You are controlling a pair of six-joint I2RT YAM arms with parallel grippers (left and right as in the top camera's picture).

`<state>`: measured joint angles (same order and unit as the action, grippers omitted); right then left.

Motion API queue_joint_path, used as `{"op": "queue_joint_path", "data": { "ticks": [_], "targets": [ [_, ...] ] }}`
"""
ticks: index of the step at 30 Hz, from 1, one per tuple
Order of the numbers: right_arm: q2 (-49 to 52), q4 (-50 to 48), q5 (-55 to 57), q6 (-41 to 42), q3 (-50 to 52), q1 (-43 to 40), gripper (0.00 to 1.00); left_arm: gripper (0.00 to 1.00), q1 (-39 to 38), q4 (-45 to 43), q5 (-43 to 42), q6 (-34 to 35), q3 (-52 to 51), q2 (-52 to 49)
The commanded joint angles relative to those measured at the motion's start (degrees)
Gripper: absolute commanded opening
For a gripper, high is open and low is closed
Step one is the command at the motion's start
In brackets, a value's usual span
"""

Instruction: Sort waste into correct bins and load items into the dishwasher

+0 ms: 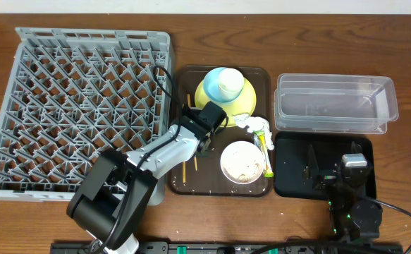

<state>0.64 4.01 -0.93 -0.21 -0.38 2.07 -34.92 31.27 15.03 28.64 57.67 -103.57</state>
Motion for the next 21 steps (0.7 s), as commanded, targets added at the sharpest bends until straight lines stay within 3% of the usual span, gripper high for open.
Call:
{"op": "queue_joint_path", "data": {
  "ticks": [1,7,9,13,21],
  "targets": [
    [-0.3,0.2,-0.4,0.8,0.1,-0.9,0.99,0.24,0.2,0.3,0.2,0.6,-0.5,-2.6],
    [-0.3,0.2,-0.4,0.8,0.1,-0.9,0.99,0.24,0.2,0.3,-1.5,0.8,-0.5,-2.6],
    [-0.3,0.2,-0.4,0.8,0.1,-0.9,0.99,0.3,0.2,0.3,-5.0,0.8,-0.5,-2.6],
    [-0.3,0.2,-0.4,0.8,0.1,-0.9,0.99,0.31,0.2,0.3,-11.0,0.8,-0.5,-2.6],
    [-0.3,0.2,-0.4,0.8,0.1,-0.9,0.99,0.3,0.2,0.3,-11.3,0.7,-0.5,-2.6]
  ]
}}
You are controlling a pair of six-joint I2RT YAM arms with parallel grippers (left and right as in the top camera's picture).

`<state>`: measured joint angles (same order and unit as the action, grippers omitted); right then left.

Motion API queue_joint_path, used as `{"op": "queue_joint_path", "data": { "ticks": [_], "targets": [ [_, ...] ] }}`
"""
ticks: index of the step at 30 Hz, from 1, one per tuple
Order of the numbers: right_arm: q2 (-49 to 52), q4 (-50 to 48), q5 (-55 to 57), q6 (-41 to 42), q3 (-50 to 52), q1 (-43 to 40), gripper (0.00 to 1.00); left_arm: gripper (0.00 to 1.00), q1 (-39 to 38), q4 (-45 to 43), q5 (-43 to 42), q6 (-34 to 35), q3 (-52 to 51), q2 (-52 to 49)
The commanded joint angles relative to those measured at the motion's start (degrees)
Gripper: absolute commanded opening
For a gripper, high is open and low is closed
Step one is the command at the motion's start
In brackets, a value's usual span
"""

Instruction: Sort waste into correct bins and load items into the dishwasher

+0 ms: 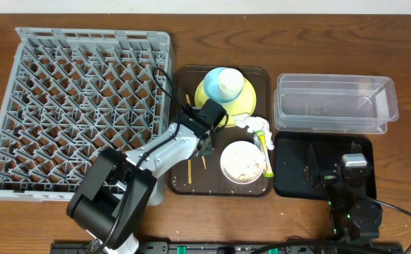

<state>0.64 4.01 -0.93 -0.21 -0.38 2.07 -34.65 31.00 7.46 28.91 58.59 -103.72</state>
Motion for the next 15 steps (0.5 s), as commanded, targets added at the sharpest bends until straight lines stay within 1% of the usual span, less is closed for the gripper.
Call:
{"op": "queue_joint_path", "data": {
  "ticks": [1,4,9,15],
  "targets": [
    [-0.3,0.2,-0.4,0.8,0.1,-0.9,0.99,0.3,0.0,0.6,-3.2,0.5,-1.4,-2.5],
    [-0.3,0.2,-0.4,0.8,0.1,-0.9,0.99,0.3,0.0,0.6,-1.4,0.5,-1.4,-2.6],
    [-0.3,0.2,-0.4,0.8,0.1,-0.9,0.99,0.3,0.0,2.3,-3.7,1.9,-1.4,-2.7],
    [-0.3,0.2,-0.4,0.8,0.1,-0.9,0.99,0.3,0.0,3.4,-3.7,2.8,-1.9,-2.8]
  ]
}}
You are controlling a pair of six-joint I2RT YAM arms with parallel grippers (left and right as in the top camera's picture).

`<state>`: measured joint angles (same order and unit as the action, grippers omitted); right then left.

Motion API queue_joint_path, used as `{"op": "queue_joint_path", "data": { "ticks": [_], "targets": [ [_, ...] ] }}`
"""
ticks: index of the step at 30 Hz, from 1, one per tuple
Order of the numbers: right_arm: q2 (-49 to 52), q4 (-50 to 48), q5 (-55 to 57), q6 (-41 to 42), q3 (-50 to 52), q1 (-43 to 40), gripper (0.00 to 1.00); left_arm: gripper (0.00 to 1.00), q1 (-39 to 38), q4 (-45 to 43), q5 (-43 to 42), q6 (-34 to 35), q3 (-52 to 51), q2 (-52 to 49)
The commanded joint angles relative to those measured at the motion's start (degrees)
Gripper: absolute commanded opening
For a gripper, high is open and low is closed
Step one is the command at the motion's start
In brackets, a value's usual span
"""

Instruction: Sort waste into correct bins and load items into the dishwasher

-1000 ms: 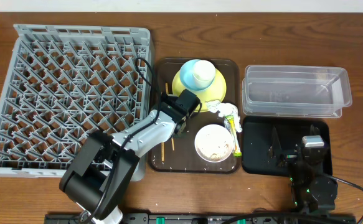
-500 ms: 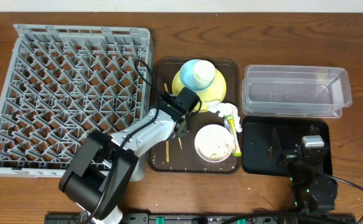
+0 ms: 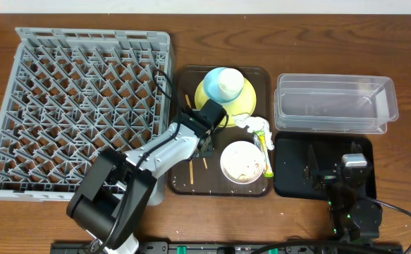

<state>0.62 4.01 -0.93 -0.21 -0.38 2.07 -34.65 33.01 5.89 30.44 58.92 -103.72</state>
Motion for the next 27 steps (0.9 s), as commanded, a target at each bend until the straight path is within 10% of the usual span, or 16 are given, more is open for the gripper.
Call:
{"op": "queue_joint_path", "data": {
  "ticks": [1,27],
  "targets": [
    [-0.2,0.2,-0.4,0.8,0.1,-0.9,0.99,0.3,0.0,1.4,-2.1,1.5,-2.4,-2.8],
    [-0.2,0.2,-0.4,0.8,0.1,-0.9,0.99,0.08,2.1,1.4,-5.3,1.6,-3.6,-2.8]
  ]
}}
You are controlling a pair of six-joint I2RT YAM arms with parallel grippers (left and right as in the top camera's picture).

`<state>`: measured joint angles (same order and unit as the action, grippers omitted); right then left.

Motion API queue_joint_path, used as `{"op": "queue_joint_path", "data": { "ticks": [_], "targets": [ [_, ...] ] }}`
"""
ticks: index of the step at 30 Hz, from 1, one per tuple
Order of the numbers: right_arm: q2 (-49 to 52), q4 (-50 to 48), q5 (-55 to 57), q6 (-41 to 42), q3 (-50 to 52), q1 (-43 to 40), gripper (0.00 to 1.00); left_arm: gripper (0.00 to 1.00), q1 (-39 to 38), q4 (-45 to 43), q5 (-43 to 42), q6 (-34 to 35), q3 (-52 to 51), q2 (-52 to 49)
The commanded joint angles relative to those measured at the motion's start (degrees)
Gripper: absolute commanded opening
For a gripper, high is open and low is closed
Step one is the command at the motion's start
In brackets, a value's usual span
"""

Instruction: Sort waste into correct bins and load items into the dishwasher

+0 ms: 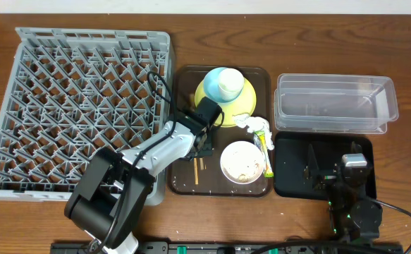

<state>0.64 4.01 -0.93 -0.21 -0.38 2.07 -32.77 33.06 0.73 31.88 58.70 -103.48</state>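
Observation:
A brown tray (pixel 180 185) holds a yellow plate (pixel 242 101) with a pale blue cup (pixel 224 82) upside down on it. Also on the tray are a white bowl (pixel 241 161), a crumpled wrapper with a green-yellow packet (pixel 262 137), and two wooden chopsticks (pixel 197 171). My left gripper (pixel 204 147) points down onto the tray just above the upper ends of the chopsticks; its jaws are hidden under the wrist. My right gripper (pixel 312 168) rests over the black bin (pixel 287 185), its opening unclear. The grey dish rack (pixel 78 106) stands at the left.
A clear plastic bin (pixel 334 104) stands at the back right, behind the black bin. The left arm's cable (pixel 157 81) loops over the rack's right edge. The tray lies between rack and bins.
The left gripper has shifted slightly left on the tray. The two chopsticks now lie closer together and more upright below it. The right arm has not moved.
At first the left gripper stood by the plate with the chopsticks lying apart at the tray's front left. The sticks then lay further right, under the gripper. Now they lie nearly side by side just below it.

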Motion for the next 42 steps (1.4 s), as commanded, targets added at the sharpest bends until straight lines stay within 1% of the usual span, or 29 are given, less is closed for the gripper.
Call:
{"op": "queue_joint_path", "data": {
  "ticks": [1,7,11,14,17,21,23,26,29,31,33,34,36,38,42],
  "targets": [
    [-0.3,0.2,-0.4,0.8,0.1,-0.9,0.99,0.08,0.2,1.3,-0.1,0.2,-3.3,-3.0],
    [-0.3,0.2,-0.4,0.8,0.1,-0.9,0.99,0.08,0.7,1.4,0.4,0.1,-3.1,-2.6],
    [-0.3,0.2,-0.4,0.8,0.1,-0.9,0.99,0.08,3.0,5.2,3.4,-0.4,0.3,1.6],
    [-0.3,0.2,-0.4,0.8,0.1,-0.9,0.99,0.07,4.4,7.1,3.4,-3.4,3.2,7.6],
    [-0.3,0.2,-0.4,0.8,0.1,-0.9,0.99,0.08,5.1,7.2,3.6,-6.5,4.6,14.2],
    [-0.3,0.2,-0.4,0.8,0.1,-0.9,0.99,0.08,6.6,7.0,6.1,-8.2,5.1,22.1],
    [-0.3,0.2,-0.4,0.8,0.1,-0.9,0.99,0.07,7.9,7.0,7.4,-11.4,5.1,25.5],
    [-0.3,0.2,-0.4,0.8,0.1,-0.9,0.99,0.08,10.4,7.0,10.0,-15.5,5.1,27.9],
    [-0.3,0.2,-0.4,0.8,0.1,-0.9,0.99,0.08,13.5,6.3,12.3,-18.2,5.1,27.5],
    [-0.3,0.2,-0.4,0.8,0.1,-0.9,0.99,0.08,15.8,5.4,12.1,-19.8,5.1,26.3],
    [-0.3,0.2,-0.5,0.8,0.1,-0.9,0.99,0.08,17.5,4.4,10.9,-22.3,5.1,24.7],
    [-0.3,0.2,-0.4,0.8,0.1,-0.9,0.99,0.08,18.5,3.9,8.3,-25.4,5.1,22.9],
    [-0.3,0.2,-0.4,0.8,0.1,-0.9,0.99,0.08,18.9,3.8,5.4,-27.8,5.1,20.9],
    [-0.3,0.2,-0.5,0.8,0.1,-0.9,0.99,0.08,18.9,3.7,4.4,-29.2,5.1,19.1],
    [-0.3,0.2,-0.4,0.8,0.1,-0.9,0.99,0.08,19.0,3.0,4.4,-29.7,5.1,15.8]
  ]
}}
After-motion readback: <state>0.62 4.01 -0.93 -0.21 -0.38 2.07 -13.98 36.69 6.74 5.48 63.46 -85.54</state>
